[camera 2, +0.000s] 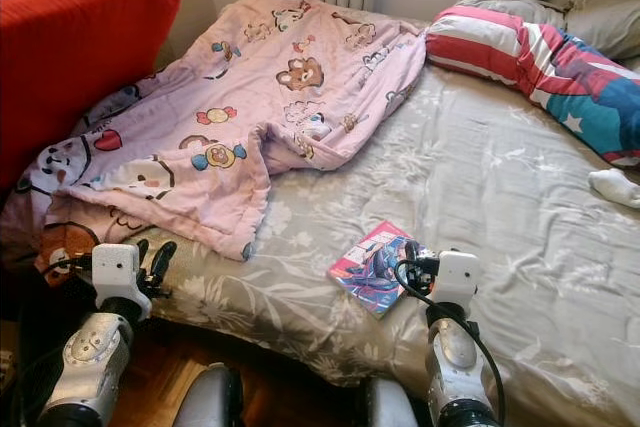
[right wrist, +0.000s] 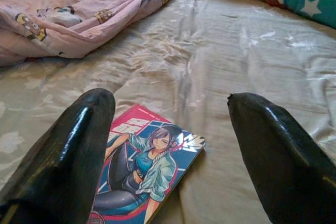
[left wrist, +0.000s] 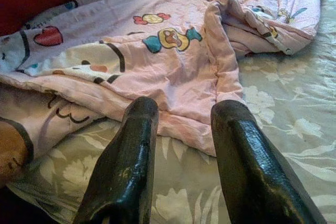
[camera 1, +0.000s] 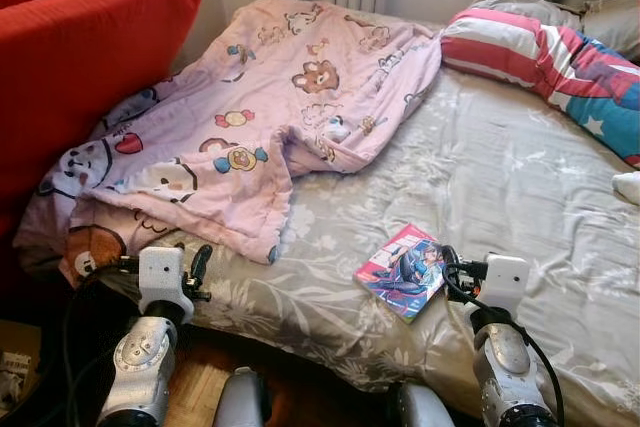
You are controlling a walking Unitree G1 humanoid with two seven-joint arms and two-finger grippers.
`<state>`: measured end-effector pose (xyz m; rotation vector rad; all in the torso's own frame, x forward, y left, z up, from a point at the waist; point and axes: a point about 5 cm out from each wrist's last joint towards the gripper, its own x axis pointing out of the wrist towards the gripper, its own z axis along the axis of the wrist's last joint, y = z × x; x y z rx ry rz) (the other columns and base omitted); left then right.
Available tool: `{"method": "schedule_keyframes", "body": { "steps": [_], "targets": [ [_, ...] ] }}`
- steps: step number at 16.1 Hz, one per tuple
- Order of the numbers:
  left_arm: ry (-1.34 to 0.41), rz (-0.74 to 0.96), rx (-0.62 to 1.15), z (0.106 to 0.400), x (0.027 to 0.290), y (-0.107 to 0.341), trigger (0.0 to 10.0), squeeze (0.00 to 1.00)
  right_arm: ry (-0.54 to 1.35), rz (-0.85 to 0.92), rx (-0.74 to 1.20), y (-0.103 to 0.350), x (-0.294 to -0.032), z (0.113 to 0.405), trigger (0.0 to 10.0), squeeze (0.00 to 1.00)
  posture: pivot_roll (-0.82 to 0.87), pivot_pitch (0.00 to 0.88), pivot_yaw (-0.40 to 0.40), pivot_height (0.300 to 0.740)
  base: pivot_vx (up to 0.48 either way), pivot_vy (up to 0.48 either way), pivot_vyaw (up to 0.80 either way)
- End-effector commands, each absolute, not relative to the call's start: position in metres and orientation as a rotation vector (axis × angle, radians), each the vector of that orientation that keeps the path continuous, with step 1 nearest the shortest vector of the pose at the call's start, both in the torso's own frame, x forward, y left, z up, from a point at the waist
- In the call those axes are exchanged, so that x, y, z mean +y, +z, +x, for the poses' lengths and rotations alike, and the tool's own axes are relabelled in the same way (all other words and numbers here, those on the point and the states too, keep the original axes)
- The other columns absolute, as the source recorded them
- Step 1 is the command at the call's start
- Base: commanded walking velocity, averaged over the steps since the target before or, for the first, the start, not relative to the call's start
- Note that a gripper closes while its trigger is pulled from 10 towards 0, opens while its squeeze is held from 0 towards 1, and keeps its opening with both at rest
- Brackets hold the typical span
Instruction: Clean up the room
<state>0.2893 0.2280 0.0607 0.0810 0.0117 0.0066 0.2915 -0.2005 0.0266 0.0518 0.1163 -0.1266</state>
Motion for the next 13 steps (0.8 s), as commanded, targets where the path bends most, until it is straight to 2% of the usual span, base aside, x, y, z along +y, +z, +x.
{"method": "schedule_keyframes", "body": {
  "steps": [1, 4, 13],
  "targets": [
    [0.014, 0.089, 0.027, 0.285, 0.23, 0.056, 10.0, 0.0, -0.125, 0.063, 0.148, 0.021, -0.199, 0.288, 10.0, 0.0, 0.14, 0.104, -0.026, 0.609, 0.0, 0.0, 0.0],
    [0.025, 0.092, 0.027, 0.281, 0.235, 0.055, 10.0, 0.0, -0.121, 0.079, 0.155, 0.018, -0.196, 0.285, 10.0, 0.0, 0.15, 0.124, -0.023, 0.584, 0.0, 0.0, 0.0],
    [0.006, 0.083, 0.04, 0.278, 0.233, 0.055, 10.0, 0.0, -0.081, 0.126, 0.196, 0.009, -0.184, 0.28, 10.0, 0.0, 0.17, 0.159, -0.01, 0.584, 0.0, 0.0, 0.0]
  ]
}}
